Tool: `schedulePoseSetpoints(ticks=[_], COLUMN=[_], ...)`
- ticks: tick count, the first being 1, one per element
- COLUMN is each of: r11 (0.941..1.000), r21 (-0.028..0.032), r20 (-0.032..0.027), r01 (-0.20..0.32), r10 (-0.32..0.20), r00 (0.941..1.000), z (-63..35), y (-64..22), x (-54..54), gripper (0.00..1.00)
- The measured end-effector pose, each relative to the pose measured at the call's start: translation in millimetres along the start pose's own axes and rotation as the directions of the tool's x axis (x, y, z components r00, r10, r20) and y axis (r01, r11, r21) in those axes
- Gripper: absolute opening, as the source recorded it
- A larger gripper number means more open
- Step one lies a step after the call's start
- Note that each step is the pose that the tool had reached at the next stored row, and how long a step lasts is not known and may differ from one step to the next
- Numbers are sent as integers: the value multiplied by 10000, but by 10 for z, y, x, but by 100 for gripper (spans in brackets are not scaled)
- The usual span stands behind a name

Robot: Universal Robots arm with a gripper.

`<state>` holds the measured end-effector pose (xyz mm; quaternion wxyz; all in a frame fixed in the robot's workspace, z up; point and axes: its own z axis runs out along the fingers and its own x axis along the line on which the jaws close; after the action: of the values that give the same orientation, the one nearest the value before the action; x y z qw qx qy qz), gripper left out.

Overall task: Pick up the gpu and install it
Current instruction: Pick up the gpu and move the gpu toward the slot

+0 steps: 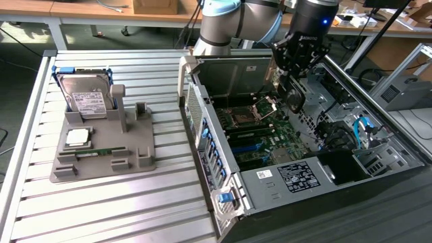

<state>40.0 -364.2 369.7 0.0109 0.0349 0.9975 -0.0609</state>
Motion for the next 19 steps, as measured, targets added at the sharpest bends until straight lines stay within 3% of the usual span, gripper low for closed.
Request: schedulePoseSetpoints(ticks=[13,16,18,19], r11=[10000,9999,9997,9992], r21=[-22,-138,-255,-393], r20=[-3,-11,-18,-28], r01=[-1,-2,-4,-7], r10=[1,2,4,6], r00=[10000,10000,10000,10000], z=[43,47,49,50], y=[-9,-13,-15,-15], x=[0,0,0,-1], gripper=[27,27,27,27])
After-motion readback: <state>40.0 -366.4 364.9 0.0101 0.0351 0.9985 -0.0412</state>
